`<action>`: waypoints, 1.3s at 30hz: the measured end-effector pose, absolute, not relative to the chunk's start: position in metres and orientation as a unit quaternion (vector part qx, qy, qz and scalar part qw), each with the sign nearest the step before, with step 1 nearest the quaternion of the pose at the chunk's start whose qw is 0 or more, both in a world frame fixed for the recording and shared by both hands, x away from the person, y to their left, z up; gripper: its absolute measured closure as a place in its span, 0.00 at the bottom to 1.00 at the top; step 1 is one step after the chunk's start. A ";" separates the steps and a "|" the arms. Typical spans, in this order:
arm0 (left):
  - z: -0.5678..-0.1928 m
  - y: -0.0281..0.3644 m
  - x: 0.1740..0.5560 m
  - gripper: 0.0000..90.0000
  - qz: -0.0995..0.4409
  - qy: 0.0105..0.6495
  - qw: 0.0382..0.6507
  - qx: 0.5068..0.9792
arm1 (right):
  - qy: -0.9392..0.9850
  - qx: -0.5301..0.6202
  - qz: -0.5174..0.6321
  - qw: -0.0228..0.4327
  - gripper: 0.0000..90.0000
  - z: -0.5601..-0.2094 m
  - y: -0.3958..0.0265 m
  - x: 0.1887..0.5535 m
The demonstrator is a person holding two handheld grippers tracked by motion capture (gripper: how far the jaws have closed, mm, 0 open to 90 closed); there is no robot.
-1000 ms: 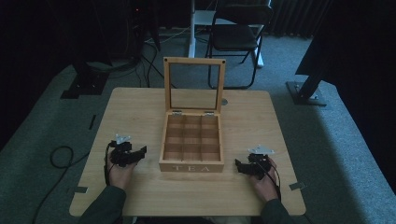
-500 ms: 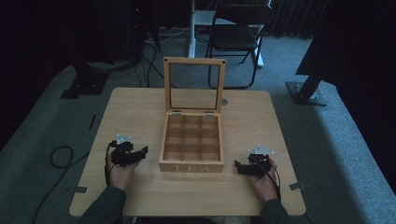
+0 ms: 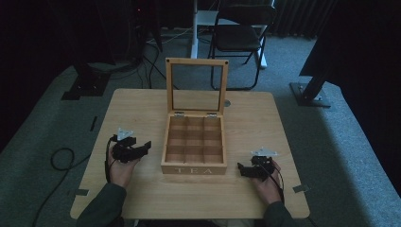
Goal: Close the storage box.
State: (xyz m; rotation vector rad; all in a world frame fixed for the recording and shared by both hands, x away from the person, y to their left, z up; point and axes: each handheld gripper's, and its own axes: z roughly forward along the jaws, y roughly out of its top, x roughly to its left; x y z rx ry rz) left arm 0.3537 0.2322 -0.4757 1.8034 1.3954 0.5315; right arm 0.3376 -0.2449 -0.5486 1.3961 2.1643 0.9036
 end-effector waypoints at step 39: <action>-0.399 0.224 0.413 0.35 0.267 0.484 0.430 0.714 | 0.774 0.497 0.332 0.210 0.13 -0.550 -0.246 0.336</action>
